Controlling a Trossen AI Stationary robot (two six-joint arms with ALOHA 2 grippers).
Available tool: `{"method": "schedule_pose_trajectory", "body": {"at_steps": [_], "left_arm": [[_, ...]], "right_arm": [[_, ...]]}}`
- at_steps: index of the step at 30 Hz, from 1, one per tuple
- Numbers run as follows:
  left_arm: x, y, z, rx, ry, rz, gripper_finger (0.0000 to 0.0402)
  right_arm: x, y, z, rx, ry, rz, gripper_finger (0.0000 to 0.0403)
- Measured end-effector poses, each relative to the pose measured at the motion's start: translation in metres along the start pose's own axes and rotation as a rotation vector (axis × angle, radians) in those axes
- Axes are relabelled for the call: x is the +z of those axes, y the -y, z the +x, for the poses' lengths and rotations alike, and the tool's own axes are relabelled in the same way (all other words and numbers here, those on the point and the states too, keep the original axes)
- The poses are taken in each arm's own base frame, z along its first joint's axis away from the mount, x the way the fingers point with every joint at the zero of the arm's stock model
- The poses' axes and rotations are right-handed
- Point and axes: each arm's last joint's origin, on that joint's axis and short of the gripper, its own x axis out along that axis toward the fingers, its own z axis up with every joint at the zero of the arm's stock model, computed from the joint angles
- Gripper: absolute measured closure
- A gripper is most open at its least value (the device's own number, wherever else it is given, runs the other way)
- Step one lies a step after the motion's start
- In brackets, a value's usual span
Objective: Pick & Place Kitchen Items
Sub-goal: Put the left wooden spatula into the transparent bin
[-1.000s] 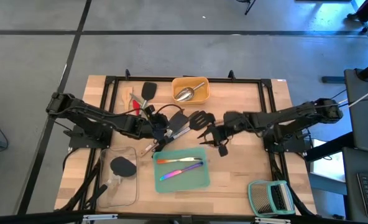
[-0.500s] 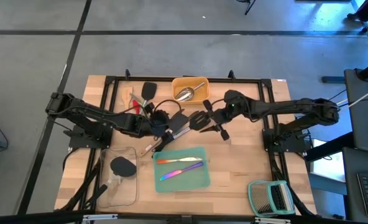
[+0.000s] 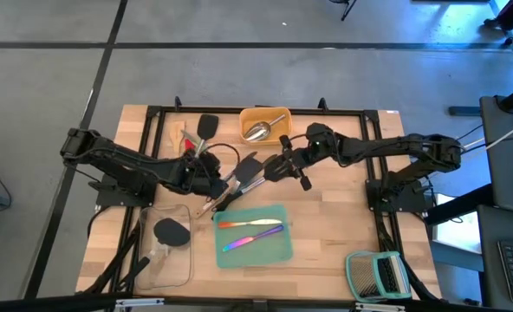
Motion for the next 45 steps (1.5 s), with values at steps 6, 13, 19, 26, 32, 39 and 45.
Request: {"method": "schedule_pose_trajectory", "body": {"at_steps": [6, 13, 19, 26, 32, 39, 45], "left_arm": [[-0.001, -0.025, 0.010, 0.157, -0.107, -0.008, 0.0281], [0.010, -0.051, 0.032, 0.226, -0.264, -0.018, 0.0281], [0.017, -0.071, 0.049, 0.125, -0.483, -0.082, 0.0281], [0.017, -0.081, 0.055, -0.029, -0.665, -0.078, 0.0280], [0.016, -0.081, 0.054, -0.103, -0.700, -0.033, 0.0247], [0.013, -0.075, 0.049, -0.158, -0.735, 0.024, 0.0208], [0.012, -0.072, 0.048, -0.190, -0.755, 0.010, 0.0207]], "right_arm": [[-0.004, 0.000, 0.001, 0.008, -0.022, 0.025, 0.0284], [-0.007, -0.001, 0.001, 0.007, -0.051, 0.048, 0.0284], [-0.007, 0.000, 0.001, 0.006, -0.052, 0.048, 0.0284], [-0.007, 0.000, 0.001, 0.005, -0.051, 0.048, 0.0284], [-0.007, 0.000, 0.001, 0.002, -0.052, 0.048, 0.0284], [-0.007, 0.000, 0.001, 0.002, -0.052, 0.048, 0.0284], [-0.007, 0.000, 0.001, 0.000, -0.046, 0.043, 0.0284]]}}
